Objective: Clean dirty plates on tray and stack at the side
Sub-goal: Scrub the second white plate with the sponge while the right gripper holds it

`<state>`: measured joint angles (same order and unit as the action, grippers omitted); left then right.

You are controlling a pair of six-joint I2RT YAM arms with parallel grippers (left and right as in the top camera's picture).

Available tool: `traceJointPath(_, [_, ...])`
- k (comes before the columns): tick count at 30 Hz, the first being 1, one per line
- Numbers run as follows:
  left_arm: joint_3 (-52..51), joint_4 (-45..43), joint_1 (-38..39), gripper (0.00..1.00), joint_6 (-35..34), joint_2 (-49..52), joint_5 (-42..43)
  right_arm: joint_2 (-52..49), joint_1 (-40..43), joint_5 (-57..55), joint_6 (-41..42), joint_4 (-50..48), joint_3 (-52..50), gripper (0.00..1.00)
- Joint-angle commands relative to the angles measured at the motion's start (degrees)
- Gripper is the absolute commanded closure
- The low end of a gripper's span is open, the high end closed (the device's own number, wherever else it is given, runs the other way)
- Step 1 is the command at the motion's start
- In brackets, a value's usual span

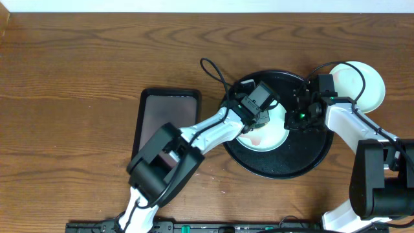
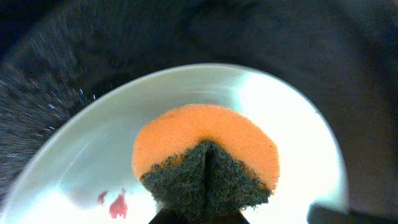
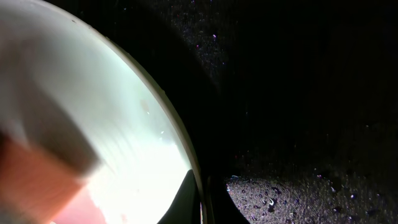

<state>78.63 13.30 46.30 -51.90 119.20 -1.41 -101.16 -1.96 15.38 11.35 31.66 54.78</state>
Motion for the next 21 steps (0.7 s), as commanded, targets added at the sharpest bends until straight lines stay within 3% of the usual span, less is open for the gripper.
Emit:
traceJointPath(1, [0.46,-1.07,0.02,0.92,-4.35,1.86,0.9,-0.28,0.9,-4.39,0.83,0.5,-0.15,0.99])
traceJointPath(7, [0.35,0.0,0.0,0.92,-4.31,2.01,-4.11,-0.28,0.9,-4.39,0.83,0.5,-0.15,0.99])
traceJointPath(13, [0.35,8.09,-1.49,0.87,1.27,2.01,-20.87,-0.28,0.9,-4.39,0.83,0.59,-0.15,0.99])
traceJointPath(17, [0.37,9.88,-3.21,0.93,6.6,1.73,-21.81,-0.28,0.9,-4.42,0.83,0.57,-0.15,0.99])
traceJointPath(21, [0.37,9.84,-3.65,0.92,7.34,-0.81,-21.81,-0.28,0.9,-4.42,0.83,0.61,-0.15,0.99])
